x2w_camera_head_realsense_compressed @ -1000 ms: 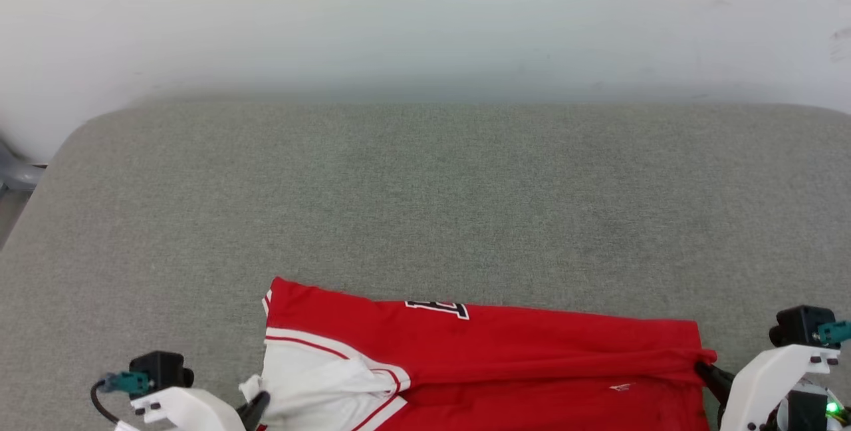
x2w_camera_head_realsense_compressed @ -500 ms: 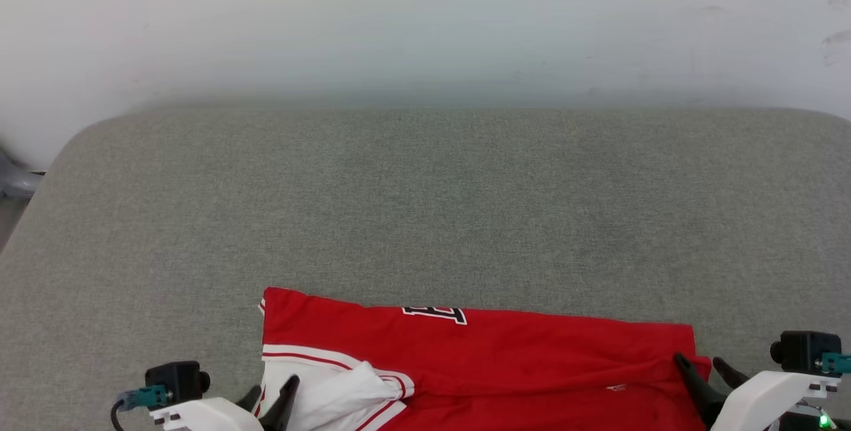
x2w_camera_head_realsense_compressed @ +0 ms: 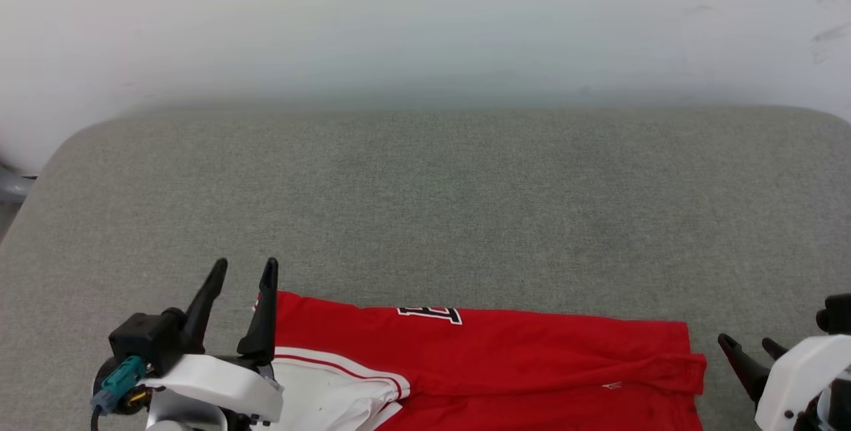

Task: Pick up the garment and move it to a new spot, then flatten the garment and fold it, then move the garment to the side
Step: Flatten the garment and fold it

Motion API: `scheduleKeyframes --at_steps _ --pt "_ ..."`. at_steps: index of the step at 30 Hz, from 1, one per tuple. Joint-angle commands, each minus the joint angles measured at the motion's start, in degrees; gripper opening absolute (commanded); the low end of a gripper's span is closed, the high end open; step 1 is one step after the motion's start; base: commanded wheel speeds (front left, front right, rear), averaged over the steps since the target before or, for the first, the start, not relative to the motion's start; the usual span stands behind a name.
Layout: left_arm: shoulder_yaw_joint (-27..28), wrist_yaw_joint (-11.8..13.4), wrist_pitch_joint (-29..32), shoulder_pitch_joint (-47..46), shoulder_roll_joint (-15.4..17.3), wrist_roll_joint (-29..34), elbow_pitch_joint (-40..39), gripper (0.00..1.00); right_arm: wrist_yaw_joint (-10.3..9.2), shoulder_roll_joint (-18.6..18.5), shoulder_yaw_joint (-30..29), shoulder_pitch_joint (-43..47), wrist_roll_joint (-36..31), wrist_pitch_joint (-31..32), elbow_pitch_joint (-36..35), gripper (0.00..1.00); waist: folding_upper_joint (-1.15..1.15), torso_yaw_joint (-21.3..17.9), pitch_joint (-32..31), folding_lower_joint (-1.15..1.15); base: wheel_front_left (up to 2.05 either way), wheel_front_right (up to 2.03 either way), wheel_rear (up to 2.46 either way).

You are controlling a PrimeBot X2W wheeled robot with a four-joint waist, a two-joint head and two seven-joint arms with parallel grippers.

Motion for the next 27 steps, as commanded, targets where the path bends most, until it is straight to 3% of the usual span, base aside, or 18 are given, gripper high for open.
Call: scheduleKeyframes --at_steps 1,5,11,23,24,25,26,27 --pt "0.9 0.5 -0.7 -0.6 -0.3 1.9 -1.2 1.0 -0.03 -0.6 0.1 -1.5 -0.8 2.5 -1.3 1.0 -0.01 -0.1 0.6 0.0 0.0 0.0 0.0" --pt "2.2 0.9 -1.1 -0.2 -1.2 5.0 -2.7 1.0 -0.03 -1.6 1.0 -3.1 -2.4 7.9 -3.0 1.0 -0.01 0.3 1.7 0.0 0.0 0.0 0.0" --pt "3.7 -0.6 -1.2 -1.2 -2.9 7.6 -3.3 1.0 -0.03 0.1 1.9 -4.1 -2.2 13.1 -1.7 1.0 -0.01 2.2 3.8 0.0 0.0 0.0 0.0" --pt "5.2 -3.0 -1.2 -2.4 -5.5 11.6 -3.0 1.0 -0.02 4.0 5.4 -3.4 0.2 21.6 8.2 1.0 -0.01 3.5 7.2 0.0 0.0 0.0 0.0" --pt "5.2 -3.2 -1.2 -2.3 -5.6 11.8 -2.7 1.0 -0.01 4.1 5.8 -3.6 0.4 21.8 8.4 0.78 -0.01 3.4 7.1 0.0 0.0 0.0 0.0" --pt "5.1 -3.2 -1.1 -2.2 -5.6 11.9 -2.5 1.0 -0.01 4.4 6.0 -3.8 0.8 22.1 8.7 0.15 -0.01 3.4 6.9 0.0 0.0 0.0 0.0" --pt "5.1 -3.4 -1.2 -2.1 -5.7 12.0 -2.3 1.0 0.0 4.4 6.3 -4.1 1.0 22.2 8.8 0.0 -0.01 3.2 6.5 0.0 0.0 0.0 0.0" --pt "5.0 -3.4 -1.1 -1.8 -5.7 12.1 -2.0 1.0 0.04 4.4 6.5 -4.3 1.4 22.2 8.7 0.0 -0.01 3.1 6.2 0.0 0.0 0.0 0.0"
